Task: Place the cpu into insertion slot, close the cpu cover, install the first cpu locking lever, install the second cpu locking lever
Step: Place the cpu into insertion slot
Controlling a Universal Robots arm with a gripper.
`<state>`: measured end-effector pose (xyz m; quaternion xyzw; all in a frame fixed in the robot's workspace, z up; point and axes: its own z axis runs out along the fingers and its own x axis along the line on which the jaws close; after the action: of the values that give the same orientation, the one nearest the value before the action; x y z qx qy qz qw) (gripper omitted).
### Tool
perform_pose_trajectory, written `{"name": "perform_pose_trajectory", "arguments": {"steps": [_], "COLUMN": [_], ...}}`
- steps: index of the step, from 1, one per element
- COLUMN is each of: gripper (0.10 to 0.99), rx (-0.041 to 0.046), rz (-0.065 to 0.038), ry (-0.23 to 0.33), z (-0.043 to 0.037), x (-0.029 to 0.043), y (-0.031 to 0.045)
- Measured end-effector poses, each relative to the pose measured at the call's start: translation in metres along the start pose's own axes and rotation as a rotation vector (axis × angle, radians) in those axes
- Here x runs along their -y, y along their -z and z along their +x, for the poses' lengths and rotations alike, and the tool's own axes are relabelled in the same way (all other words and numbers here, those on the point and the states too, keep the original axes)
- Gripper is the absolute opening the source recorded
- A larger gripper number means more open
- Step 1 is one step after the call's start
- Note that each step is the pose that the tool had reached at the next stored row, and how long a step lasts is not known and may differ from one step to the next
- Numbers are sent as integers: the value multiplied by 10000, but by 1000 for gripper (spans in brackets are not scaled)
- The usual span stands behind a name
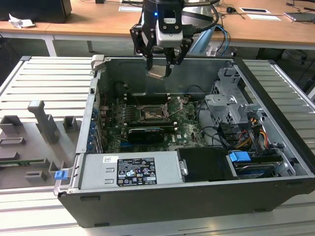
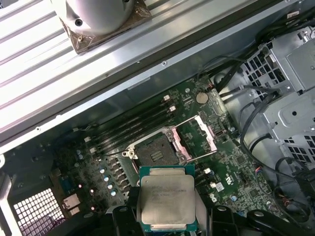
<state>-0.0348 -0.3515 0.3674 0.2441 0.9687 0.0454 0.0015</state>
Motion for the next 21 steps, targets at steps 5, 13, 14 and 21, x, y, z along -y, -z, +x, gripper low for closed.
{"name": "perform_pose_trajectory", "arguments": {"steps": [5, 13, 14, 21], "gripper": [529, 529, 529, 529], "rx": [12, 49, 57, 127], "rz": [-3, -11, -13, -29], "ry": [-134, -547, -637, -1422], "z": [0, 0, 0, 0], "x": [0, 1, 1, 2], "y": [-3, -7, -8, -17]}}
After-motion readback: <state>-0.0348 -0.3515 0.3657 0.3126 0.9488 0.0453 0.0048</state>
